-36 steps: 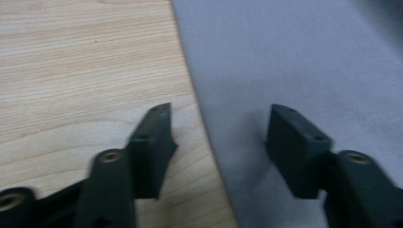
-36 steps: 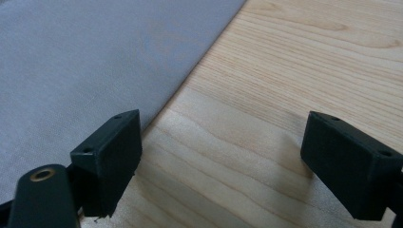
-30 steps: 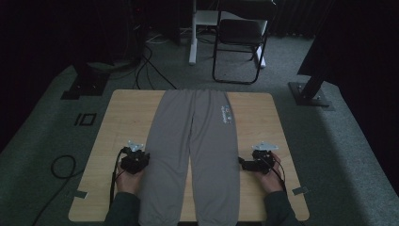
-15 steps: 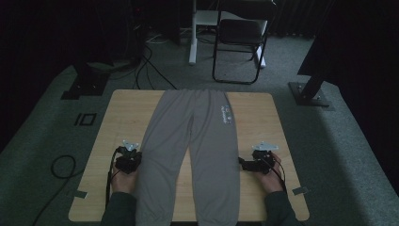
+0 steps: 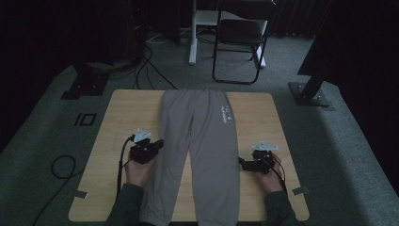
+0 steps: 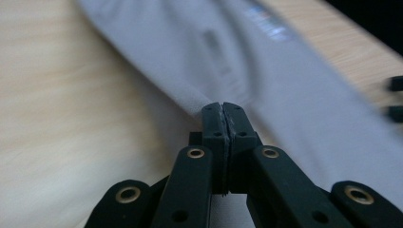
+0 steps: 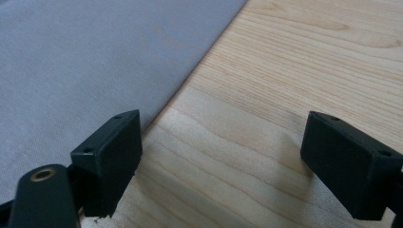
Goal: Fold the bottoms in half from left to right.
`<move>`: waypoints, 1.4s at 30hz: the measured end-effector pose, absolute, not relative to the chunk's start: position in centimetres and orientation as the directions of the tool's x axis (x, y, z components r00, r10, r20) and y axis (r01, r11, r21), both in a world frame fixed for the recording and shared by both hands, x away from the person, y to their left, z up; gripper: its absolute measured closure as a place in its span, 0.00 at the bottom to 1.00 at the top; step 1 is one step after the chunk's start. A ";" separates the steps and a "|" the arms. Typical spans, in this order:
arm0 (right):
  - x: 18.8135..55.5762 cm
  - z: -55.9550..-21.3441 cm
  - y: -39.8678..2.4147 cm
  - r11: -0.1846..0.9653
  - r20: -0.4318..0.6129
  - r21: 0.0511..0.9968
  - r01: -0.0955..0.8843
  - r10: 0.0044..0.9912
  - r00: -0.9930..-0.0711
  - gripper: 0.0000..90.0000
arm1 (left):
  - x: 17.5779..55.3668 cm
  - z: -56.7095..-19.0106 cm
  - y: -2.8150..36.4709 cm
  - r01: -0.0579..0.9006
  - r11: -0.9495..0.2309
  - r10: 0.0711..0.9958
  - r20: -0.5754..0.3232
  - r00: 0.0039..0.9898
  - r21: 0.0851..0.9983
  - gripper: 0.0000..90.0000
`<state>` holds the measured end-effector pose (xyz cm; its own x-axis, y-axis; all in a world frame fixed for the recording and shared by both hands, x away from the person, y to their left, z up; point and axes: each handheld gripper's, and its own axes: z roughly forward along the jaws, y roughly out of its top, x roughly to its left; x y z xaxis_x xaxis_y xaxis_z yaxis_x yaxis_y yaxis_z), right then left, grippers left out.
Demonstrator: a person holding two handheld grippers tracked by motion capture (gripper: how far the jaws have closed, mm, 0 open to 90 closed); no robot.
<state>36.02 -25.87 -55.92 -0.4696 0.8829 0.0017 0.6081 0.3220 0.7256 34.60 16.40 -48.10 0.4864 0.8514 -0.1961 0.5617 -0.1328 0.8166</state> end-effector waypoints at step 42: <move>38.1 -53.1 -20.7 0.298 0.018 0.774 0.559 0.872 -0.489 0.56 | 39.7 -53.8 6.0 0.637 -0.372 0.780 -0.145 0.609 0.675 0.70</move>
